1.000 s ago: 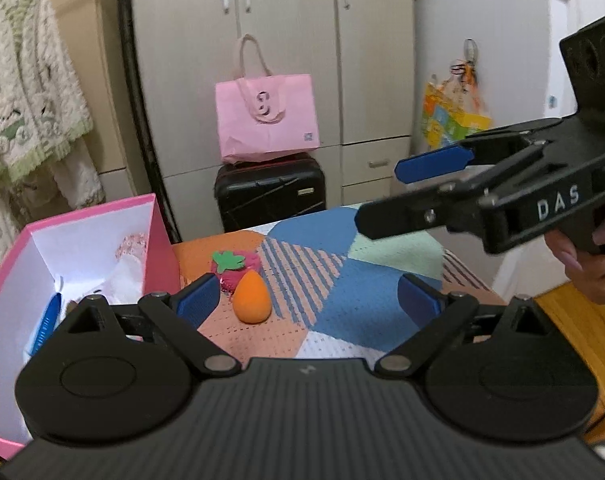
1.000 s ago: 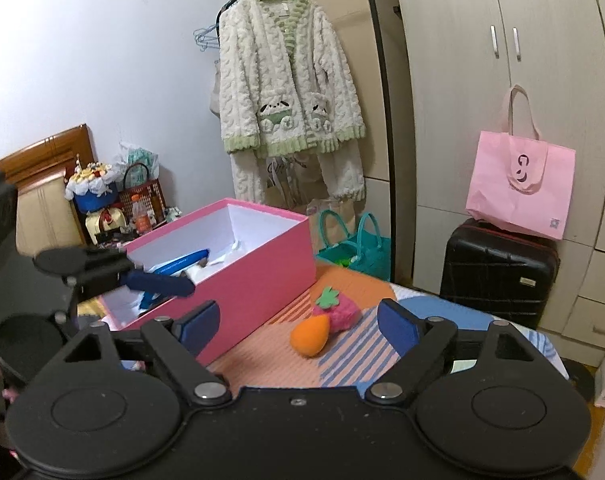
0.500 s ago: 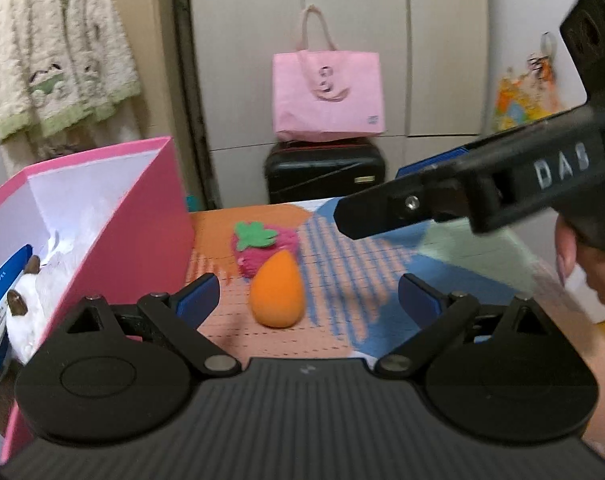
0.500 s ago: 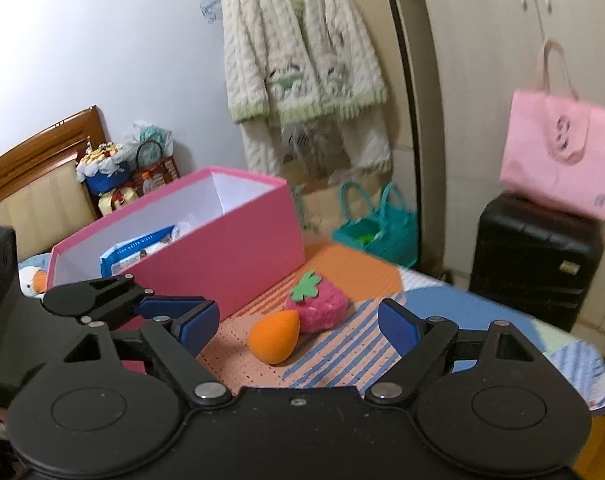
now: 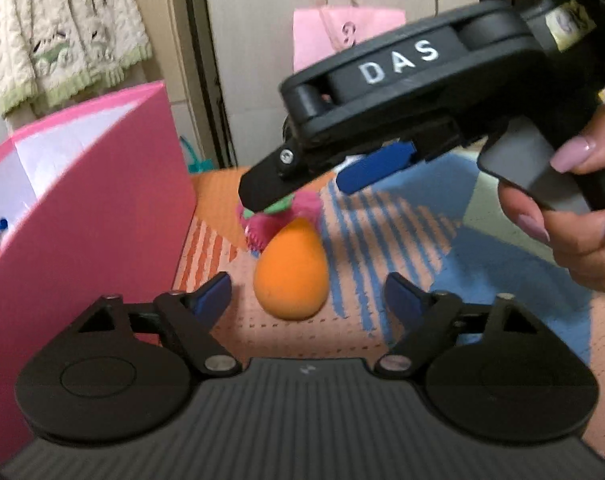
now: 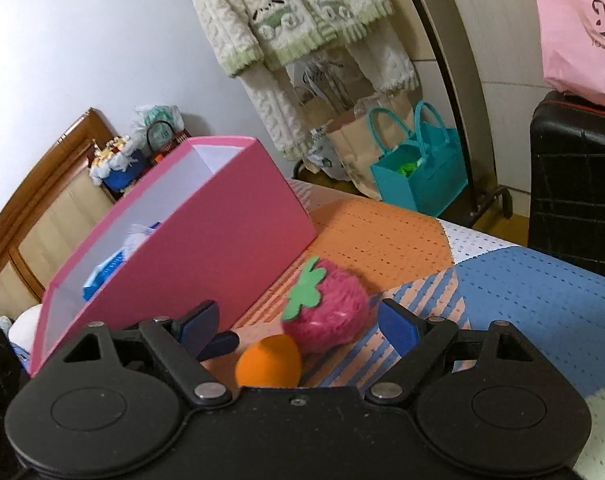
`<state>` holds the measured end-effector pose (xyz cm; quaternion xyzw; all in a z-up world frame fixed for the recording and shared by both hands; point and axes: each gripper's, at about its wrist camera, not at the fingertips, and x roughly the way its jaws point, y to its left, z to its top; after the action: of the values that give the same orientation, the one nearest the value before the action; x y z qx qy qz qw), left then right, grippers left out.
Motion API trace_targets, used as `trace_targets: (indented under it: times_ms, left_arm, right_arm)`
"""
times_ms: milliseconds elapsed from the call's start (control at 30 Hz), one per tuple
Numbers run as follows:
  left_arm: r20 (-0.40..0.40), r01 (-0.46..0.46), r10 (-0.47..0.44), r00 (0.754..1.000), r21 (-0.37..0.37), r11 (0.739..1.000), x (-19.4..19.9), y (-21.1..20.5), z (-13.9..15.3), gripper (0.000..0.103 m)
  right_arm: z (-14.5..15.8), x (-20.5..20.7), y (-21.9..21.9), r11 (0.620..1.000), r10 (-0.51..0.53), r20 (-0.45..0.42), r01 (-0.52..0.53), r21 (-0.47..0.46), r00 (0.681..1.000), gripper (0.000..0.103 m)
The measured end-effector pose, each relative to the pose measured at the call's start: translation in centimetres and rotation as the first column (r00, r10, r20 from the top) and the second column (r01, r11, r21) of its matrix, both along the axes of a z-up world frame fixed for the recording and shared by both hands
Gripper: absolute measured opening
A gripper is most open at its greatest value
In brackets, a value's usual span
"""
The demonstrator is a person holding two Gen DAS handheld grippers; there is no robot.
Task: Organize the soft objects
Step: 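Grasp the orange sponge with the left gripper while the right grasps the pink strawberry plush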
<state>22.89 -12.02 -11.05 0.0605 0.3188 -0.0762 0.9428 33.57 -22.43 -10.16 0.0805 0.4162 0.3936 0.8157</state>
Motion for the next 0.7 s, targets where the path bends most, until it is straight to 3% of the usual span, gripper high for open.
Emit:
trace_targets:
  times_ms: [100, 233, 300, 367, 433, 700]
  left_arm:
    - [-0.019, -0.001, 0.0, 1.0, -0.046, 0.999, 0.4, 0.4, -0.3, 0.06]
    - [0.006, -0.009, 0.009, 1.0, -0.034, 0.999, 0.0, 0.5, -0.3, 0.038]
    - [0.01, -0.007, 0.007, 1.0, -0.042, 0.999, -0.1, 0.6, -0.3, 0.038]
    - [0.01, -0.005, 0.005, 1.0, -0.042, 0.999, -0.2, 0.6, -0.3, 0.038]
    - [0.009, -0.005, 0.006, 1.0, -0.045, 0.999, -0.2, 0.6, -0.3, 0.037]
    - [0.007, -0.01, 0.01, 1.0, -0.063, 0.998, 0.0, 1.1, 0.1, 0.037]
  right_arm:
    - [-0.8, 0.5, 0.8, 1.0, -0.007, -0.003, 0.007, -0.031, 1.0, 0.089]
    - [-1.7, 0.9, 1.5, 0.997, -0.005, 0.005, 0.005, -0.078, 1.0, 0.085]
    - [-2.0, 0.8, 1.8, 0.995, -0.008, 0.025, 0.01, -0.101, 1.0, 0.081]
    - [-1.9, 0.8, 1.7, 0.996, -0.02, 0.042, 0.023, -0.088, 0.999, 0.064]
    - [-2.2, 1.2, 1.1, 0.998, -0.04, 0.013, 0.041, -0.05, 0.999, 0.055]
    - [-1.3, 0.4, 0.2, 0.992, -0.085, 0.099, 0.093, -0.083, 0.991, 0.051]
